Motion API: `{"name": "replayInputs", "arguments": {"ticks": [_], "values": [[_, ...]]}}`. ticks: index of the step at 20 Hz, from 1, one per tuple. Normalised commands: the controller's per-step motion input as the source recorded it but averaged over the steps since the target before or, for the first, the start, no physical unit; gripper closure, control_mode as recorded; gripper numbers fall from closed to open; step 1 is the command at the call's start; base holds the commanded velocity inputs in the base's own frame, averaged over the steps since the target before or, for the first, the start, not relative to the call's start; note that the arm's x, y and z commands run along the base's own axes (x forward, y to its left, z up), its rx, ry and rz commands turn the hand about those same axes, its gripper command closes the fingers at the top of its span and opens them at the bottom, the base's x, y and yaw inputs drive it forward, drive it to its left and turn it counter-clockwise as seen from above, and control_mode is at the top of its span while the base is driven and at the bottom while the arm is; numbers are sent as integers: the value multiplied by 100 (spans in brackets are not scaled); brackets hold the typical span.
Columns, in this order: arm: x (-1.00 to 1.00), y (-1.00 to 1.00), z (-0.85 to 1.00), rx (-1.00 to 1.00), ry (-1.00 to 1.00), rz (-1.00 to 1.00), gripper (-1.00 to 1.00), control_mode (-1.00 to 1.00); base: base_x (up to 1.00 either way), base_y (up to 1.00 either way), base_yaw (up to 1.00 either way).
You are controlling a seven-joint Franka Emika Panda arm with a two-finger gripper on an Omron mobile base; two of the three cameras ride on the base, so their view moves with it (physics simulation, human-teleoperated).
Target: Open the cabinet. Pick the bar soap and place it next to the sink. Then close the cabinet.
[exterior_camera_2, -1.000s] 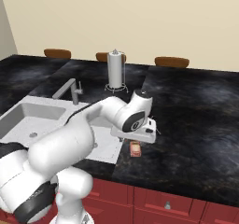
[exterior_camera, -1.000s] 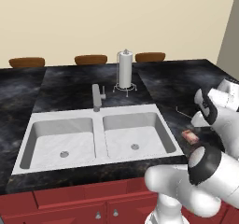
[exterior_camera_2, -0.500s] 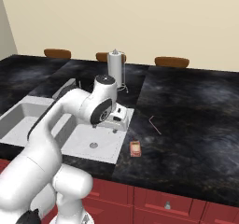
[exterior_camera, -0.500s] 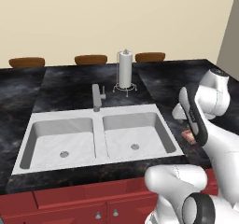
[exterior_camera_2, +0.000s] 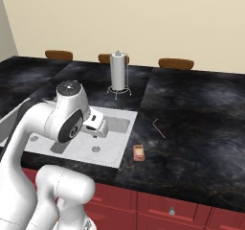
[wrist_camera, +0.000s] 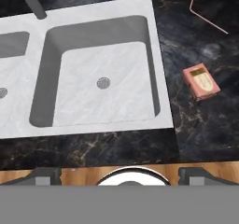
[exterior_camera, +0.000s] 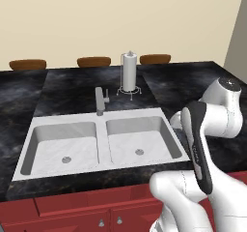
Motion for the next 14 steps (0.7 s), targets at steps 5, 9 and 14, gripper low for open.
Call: {"name": "replayInputs", "arguments": {"ticks": [5,9,14], "values": [[0,0,0,0,0,0,-100,-100,0,0,0],[-8,0,0,0,0,0,-100,100,-25,0,0],[0,0,0,0,0,0,-100,100,-100,1,14]]}}
